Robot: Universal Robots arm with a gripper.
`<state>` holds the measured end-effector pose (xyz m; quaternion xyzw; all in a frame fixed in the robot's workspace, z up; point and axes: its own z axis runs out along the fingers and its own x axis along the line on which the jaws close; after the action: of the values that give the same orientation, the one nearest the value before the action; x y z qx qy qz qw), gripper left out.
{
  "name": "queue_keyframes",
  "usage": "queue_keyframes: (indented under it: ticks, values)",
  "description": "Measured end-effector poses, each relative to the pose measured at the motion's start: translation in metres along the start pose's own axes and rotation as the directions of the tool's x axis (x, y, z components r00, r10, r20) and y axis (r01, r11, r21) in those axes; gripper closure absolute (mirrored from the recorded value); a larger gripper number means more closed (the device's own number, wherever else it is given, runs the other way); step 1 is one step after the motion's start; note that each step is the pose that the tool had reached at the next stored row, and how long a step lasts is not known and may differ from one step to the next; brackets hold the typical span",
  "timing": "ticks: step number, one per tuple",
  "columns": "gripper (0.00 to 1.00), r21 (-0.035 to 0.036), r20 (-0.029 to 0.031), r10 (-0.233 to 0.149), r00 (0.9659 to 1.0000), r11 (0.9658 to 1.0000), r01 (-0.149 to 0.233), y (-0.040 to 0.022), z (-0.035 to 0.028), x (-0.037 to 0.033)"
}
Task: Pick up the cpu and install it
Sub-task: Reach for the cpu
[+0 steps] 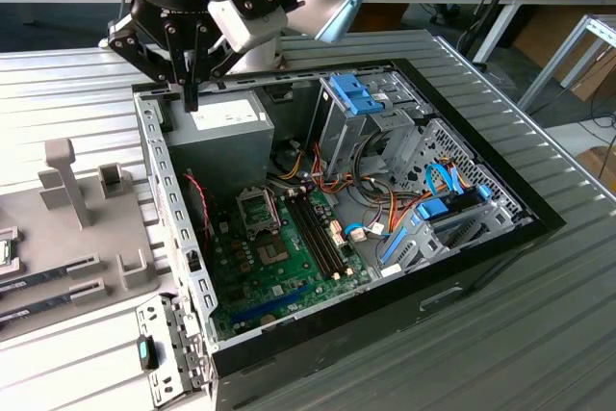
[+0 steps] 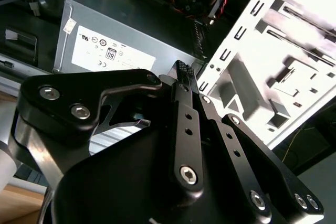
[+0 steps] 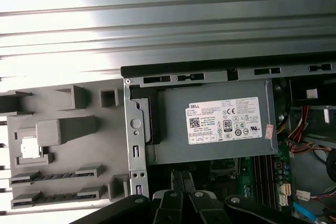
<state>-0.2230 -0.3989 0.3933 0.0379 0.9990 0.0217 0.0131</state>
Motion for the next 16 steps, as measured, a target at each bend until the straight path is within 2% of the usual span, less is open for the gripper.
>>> queue_keyframes:
  ticks: [16]
  values:
    - [0.89, 0.0001, 0.0, 0.0, 1.0, 1.0, 0.0, -0.0008, -0.0003, 0.0112]
